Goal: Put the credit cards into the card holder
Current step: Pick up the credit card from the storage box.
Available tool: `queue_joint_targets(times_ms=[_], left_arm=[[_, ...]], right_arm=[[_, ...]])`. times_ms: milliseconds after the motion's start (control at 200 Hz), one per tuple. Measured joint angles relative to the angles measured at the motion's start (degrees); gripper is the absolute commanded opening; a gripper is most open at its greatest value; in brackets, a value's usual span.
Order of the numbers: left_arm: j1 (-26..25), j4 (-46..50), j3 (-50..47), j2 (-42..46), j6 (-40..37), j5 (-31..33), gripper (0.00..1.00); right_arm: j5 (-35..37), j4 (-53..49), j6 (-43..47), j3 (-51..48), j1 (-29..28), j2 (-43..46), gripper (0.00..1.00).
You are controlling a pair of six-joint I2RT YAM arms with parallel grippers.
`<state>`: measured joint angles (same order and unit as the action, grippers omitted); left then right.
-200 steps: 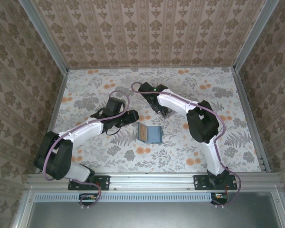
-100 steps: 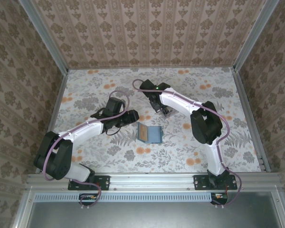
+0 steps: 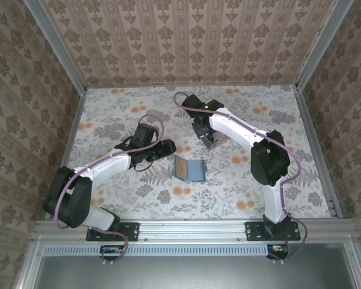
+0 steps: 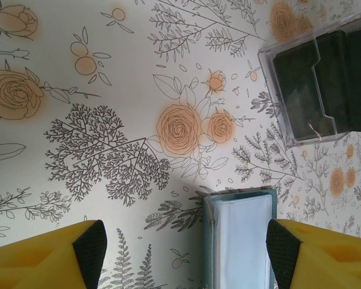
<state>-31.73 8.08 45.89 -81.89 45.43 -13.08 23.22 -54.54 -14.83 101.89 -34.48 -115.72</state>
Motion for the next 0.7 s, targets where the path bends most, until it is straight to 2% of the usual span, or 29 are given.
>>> queue_joint_targets(times_ms=[405,510,700], left_arm=[[0.7,0.5,3.1,2.7,0.0,-2.0,0.76],[1.5,-0.8,3.5,3.3,0.9,-4.7,0.77],[4.9,-7.7,4.0,3.4,5.2,-14.1,0.76]], right_arm=[[-5.0,0.4,-9.4,-2.2,0.1,8.1,0.01],[-9.2,2.5,-11.8,-6.2,0.4,13.0,0.01],[-21.4,9.8,-17.5,-14.3,2.5,23.3,0.01]])
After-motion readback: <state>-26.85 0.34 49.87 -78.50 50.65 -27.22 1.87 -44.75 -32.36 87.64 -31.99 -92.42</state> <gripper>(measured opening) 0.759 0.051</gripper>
